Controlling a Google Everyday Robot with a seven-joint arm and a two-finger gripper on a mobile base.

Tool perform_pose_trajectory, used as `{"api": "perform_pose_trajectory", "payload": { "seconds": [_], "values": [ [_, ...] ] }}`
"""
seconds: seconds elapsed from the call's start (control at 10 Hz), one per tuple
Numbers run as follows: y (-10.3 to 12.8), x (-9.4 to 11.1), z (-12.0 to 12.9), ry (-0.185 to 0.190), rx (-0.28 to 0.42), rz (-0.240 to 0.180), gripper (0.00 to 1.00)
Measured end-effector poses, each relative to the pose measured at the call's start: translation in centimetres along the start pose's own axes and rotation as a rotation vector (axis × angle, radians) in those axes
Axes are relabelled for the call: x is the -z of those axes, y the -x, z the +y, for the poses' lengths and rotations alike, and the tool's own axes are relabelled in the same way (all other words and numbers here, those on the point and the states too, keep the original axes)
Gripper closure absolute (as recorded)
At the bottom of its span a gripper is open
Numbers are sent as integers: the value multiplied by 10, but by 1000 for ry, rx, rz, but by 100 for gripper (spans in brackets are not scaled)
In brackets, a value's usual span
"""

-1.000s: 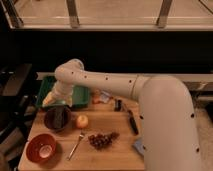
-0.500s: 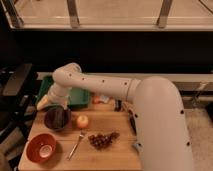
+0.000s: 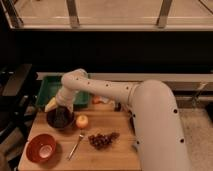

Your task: Place eraser in red bowl

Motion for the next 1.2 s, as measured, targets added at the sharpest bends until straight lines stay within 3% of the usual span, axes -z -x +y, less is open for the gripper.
{"api": "perform_pose_trajectory", "payload": {
  "seconds": [0.5,0.8,1.2],
  "values": [
    [-11,-17,7,47,-15,40,21],
    [-19,-27,13,66,-15,59,43],
    [-21,-30,15,71,-12,58,84]
  ]
}}
